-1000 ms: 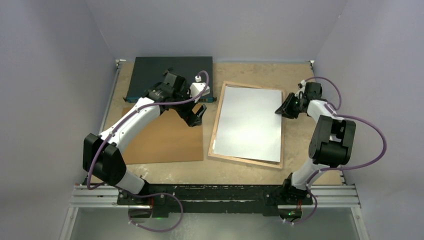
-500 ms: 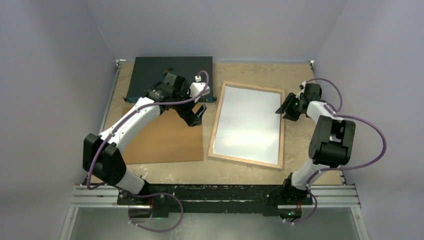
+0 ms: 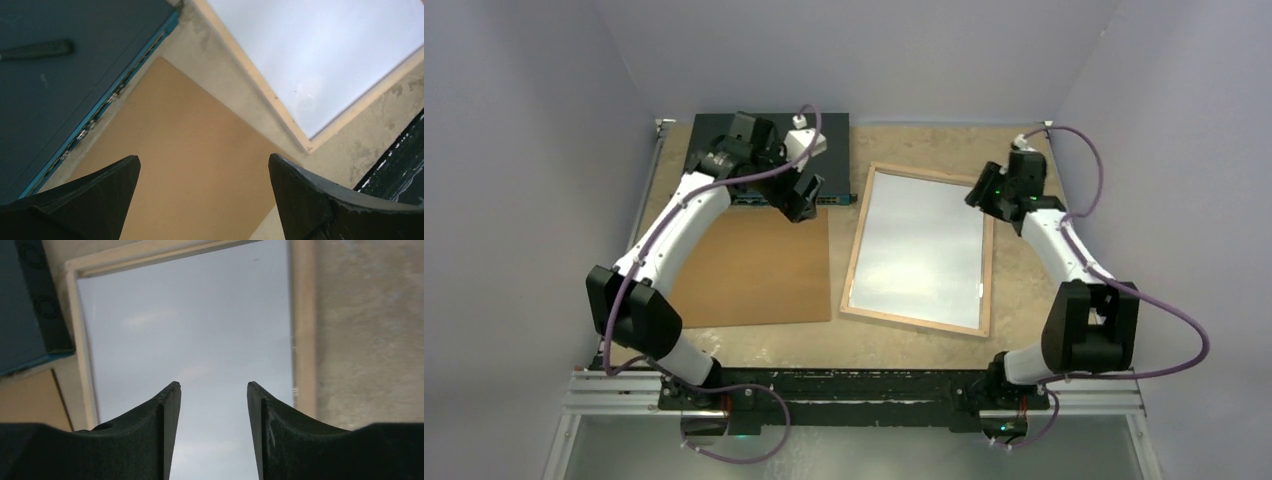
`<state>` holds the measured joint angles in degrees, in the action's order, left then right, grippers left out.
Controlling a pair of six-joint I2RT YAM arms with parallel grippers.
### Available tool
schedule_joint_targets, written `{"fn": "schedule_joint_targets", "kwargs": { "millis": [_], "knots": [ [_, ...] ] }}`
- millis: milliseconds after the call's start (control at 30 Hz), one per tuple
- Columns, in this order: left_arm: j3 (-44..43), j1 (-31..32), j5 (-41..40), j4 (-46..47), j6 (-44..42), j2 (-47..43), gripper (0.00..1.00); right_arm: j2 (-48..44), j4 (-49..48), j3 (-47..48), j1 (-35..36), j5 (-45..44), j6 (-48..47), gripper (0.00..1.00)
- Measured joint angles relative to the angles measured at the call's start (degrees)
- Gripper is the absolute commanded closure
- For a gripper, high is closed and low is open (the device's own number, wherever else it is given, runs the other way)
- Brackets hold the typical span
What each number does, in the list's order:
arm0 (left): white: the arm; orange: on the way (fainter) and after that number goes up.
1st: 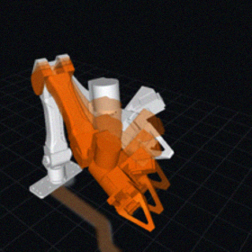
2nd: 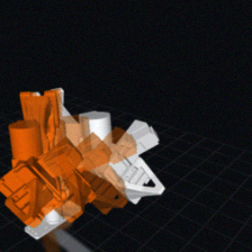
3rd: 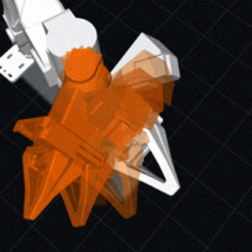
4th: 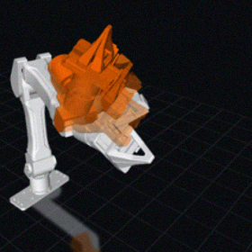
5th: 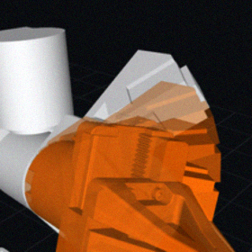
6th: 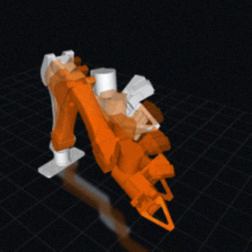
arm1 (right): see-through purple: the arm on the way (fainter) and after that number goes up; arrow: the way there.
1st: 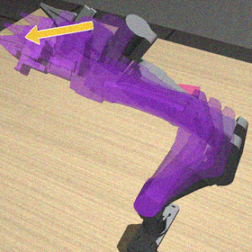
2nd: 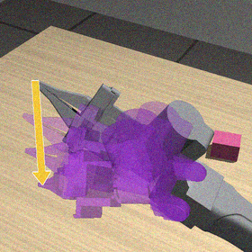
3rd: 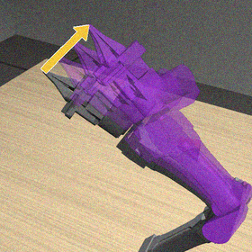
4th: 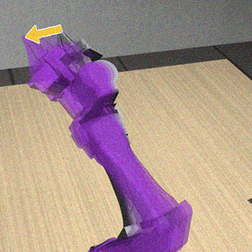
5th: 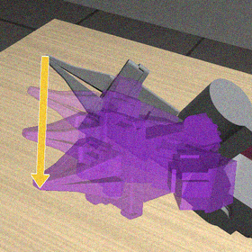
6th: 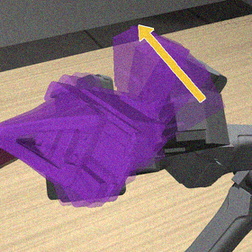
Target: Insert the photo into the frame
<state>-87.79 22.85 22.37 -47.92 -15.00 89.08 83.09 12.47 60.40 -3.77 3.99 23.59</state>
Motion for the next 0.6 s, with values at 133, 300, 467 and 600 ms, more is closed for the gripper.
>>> {"fn": "schedule_joint_targets", "kwargs": {
  "millis": [133,300,467,600],
  "knots": [
    [-5.1,-9.5,1.7,-3.7,-0.6,4.0,0.0,-0.7,-1.9,0.1,14.8,-5.7,1.6,0.19],
    [-9.3,-26.6,3.6,-8.2,-4.4,7.7,0.01,-0.6,-4.2,2.7,30.3,-7.5,1.9,0.01],
    [-8.8,-40.5,4.2,-12.5,-9.0,8.1,0.04,6.9,-7.8,9.7,30.0,-7.3,2.0,0.46],
    [-4.8,-44.6,4.3,-13.9,-12.5,7.9,0.09,15.8,-10.6,13.0,30.1,-6.0,2.8,0.83]
  ]
}}
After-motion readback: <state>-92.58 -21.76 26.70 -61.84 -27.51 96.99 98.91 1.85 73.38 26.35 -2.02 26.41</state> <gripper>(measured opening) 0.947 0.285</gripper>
